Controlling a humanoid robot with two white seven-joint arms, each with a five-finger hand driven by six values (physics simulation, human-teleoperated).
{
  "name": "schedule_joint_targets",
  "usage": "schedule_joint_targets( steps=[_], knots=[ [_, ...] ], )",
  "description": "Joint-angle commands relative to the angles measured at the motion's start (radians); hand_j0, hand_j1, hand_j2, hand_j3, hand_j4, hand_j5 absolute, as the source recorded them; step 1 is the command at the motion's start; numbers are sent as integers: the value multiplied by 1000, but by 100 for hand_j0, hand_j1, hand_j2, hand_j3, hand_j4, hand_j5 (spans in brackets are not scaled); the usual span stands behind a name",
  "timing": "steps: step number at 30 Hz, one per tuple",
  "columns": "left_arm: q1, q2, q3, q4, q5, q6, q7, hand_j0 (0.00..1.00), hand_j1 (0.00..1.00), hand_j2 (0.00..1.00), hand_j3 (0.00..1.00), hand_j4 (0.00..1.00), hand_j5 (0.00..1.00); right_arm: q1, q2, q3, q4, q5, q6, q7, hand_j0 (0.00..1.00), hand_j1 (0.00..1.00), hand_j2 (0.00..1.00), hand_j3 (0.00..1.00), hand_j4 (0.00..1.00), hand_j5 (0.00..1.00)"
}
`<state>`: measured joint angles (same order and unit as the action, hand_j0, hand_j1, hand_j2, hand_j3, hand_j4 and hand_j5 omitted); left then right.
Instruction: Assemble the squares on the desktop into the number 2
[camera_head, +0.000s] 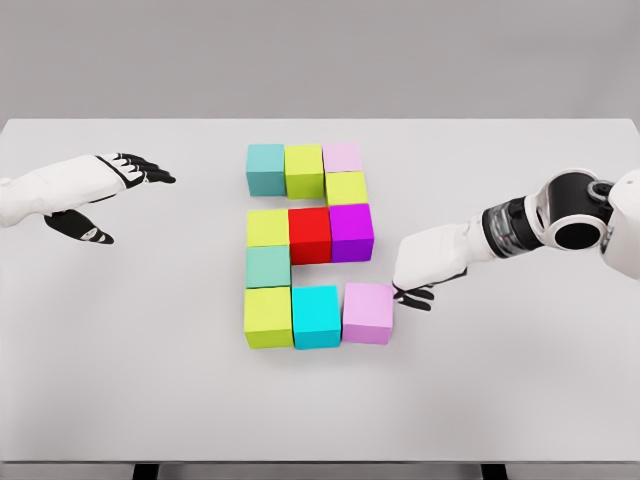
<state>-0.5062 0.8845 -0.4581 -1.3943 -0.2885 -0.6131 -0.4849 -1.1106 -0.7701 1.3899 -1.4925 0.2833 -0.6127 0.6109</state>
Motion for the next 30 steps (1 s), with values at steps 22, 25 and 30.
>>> schedule_joint_targets(
  steps=[22,25,30],
  knots=[
    [-12,1,4,0,23,2,2,100,100,100,100,100,100,-6,6,-9,78,1,2,0,13,13,13,13,13,13],
    [-8,1,4,3,37,2,2,100,100,100,100,100,100,-6,-8,-63,81,1,2,0,16,16,16,16,16,16],
    [-8,1,4,12,37,2,2,100,100,100,100,100,100,17,-86,-209,143,-7,2,0,100,100,100,100,100,100]
  ],
)
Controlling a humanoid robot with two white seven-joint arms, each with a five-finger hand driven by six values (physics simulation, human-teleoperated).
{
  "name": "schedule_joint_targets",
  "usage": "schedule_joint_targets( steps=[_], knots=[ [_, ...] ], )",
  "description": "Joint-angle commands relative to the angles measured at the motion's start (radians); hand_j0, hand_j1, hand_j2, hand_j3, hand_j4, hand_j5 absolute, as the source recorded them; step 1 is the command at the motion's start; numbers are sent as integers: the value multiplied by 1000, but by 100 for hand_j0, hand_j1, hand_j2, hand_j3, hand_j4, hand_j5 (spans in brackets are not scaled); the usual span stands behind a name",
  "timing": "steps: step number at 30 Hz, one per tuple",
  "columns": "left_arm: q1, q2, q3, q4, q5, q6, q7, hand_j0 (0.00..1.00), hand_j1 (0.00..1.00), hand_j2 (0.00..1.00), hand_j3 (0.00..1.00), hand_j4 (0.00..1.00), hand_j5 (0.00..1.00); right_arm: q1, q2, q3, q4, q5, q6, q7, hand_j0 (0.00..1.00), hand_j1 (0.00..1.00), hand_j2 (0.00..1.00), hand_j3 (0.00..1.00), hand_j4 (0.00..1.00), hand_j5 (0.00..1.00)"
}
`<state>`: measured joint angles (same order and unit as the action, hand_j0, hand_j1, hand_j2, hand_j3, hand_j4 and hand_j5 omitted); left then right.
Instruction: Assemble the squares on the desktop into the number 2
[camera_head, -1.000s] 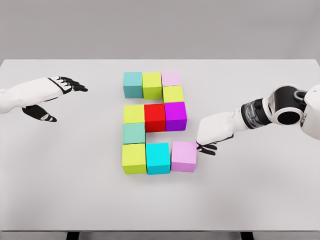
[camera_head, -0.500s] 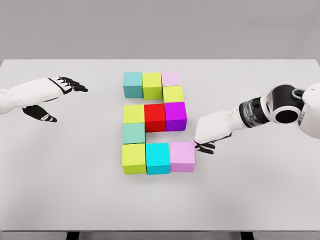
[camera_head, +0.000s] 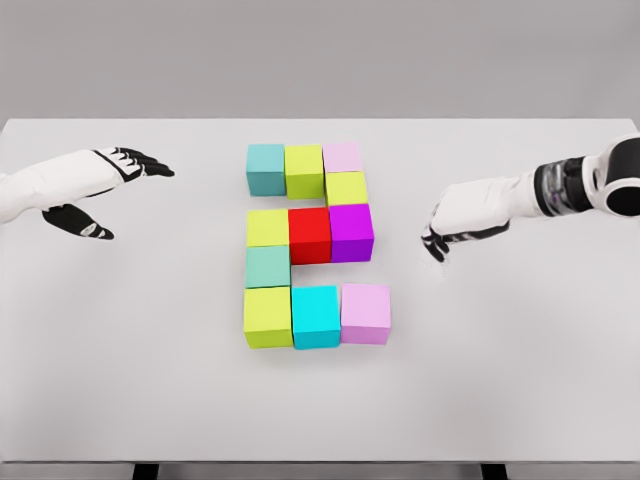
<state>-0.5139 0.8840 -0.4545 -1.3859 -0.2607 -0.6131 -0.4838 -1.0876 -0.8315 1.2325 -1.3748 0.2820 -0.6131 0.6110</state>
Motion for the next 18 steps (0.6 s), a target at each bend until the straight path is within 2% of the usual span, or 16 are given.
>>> schedule_joint_targets(
  steps=[1,2,5,8,11,18],
  knots=[
    [2,1,0,2,9,2,1,100,100,100,100,100,100,0,-41,-76,34,-14,2,0,100,100,100,100,100,100],
    [0,1,0,2,9,2,-1,100,100,100,100,100,100,12,-49,-103,39,-14,2,0,100,100,100,100,100,100],
    [5,1,0,4,8,2,1,100,100,100,100,100,100,109,-51,-232,48,-9,2,0,100,100,100,100,100,100],
    [6,1,-1,5,8,2,-1,100,100,100,100,100,100,147,-52,-304,51,-6,2,0,100,100,100,100,100,100],
    [8,1,-1,4,8,2,1,100,100,100,100,100,100,152,-46,-309,83,-4,2,0,100,100,100,100,100,100],
    [2,1,-1,5,6,2,1,100,100,100,100,100,100,166,-37,-308,92,-1,2,0,100,100,100,100,100,100]
  ],
)
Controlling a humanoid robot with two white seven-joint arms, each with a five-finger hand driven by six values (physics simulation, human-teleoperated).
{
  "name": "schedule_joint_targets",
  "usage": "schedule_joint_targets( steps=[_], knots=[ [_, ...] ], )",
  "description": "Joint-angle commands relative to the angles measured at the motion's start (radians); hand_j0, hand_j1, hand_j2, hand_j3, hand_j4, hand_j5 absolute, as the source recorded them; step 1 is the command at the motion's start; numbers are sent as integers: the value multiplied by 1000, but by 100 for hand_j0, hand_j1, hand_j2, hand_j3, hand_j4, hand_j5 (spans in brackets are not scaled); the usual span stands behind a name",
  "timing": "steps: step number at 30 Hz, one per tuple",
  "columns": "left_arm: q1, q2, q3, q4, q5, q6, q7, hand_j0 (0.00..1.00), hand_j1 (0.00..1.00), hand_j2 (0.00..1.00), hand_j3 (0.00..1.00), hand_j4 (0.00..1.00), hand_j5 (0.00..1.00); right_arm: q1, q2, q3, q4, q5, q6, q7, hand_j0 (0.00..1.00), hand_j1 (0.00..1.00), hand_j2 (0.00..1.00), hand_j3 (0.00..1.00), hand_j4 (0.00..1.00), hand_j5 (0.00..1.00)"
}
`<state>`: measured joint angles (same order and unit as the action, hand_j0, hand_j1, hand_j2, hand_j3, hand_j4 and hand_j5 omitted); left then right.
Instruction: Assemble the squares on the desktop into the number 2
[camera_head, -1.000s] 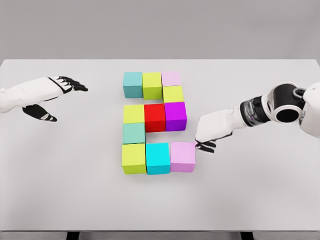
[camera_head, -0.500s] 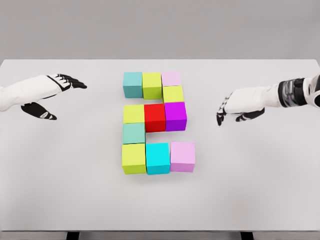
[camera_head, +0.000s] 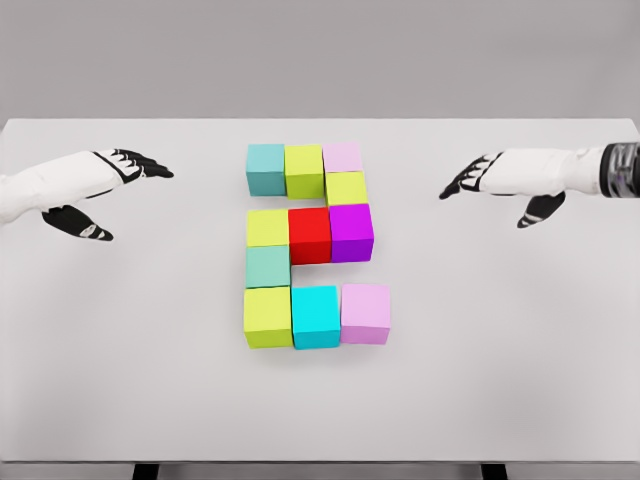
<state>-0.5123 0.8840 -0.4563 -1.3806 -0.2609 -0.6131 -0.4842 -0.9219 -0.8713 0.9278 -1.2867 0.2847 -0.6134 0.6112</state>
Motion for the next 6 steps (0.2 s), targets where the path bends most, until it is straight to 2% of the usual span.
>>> schedule_joint_targets(
  steps=[1,6],
  knots=[
    [0,1,1,0,6,2,1,100,100,100,100,100,100,2,5,-3,18,-2,2,0,100,100,100,100,100,100],
    [0,-7,1,-1,6,2,1,100,100,100,100,100,100,11,5,-6,33,-2,2,0,100,100,100,100,100,100]
  ],
)
